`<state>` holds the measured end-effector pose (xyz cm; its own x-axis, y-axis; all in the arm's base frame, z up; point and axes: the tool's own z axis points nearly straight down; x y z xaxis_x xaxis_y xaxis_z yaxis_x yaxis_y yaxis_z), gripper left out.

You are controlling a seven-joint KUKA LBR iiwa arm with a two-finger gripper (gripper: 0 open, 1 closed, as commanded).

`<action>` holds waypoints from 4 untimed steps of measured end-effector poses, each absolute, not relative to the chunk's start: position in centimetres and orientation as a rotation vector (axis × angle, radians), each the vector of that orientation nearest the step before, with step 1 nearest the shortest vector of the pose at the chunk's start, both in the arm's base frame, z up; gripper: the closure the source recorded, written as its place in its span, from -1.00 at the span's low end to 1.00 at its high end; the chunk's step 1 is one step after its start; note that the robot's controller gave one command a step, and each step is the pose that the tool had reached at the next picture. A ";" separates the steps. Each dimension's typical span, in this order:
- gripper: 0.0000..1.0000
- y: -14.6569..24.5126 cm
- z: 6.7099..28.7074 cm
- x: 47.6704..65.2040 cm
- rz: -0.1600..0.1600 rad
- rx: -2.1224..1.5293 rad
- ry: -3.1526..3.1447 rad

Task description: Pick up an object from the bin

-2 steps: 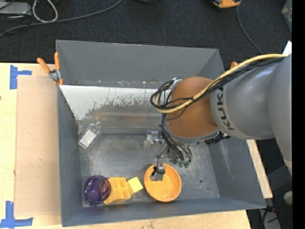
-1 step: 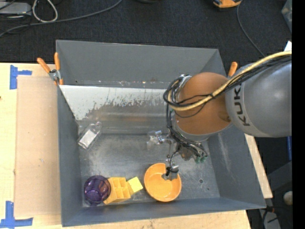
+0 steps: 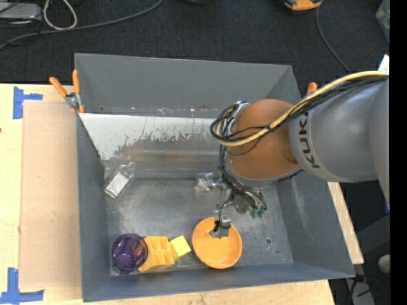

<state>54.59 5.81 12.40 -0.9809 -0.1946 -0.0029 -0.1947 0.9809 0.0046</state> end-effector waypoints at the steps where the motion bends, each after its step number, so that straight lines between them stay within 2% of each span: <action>1: -1.00 3.6 9.6 52.4 0.009 -0.602 3.079; 2: 1.00 3.4 11.7 53.2 0.012 -0.529 3.087; 3: 1.00 3.4 11.7 53.2 0.012 -0.528 3.089; 4: 1.00 -2.7 16.0 53.3 0.015 -0.593 3.078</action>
Offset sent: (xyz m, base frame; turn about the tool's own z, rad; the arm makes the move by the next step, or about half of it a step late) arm -0.0142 -0.0246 -0.0065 -0.1446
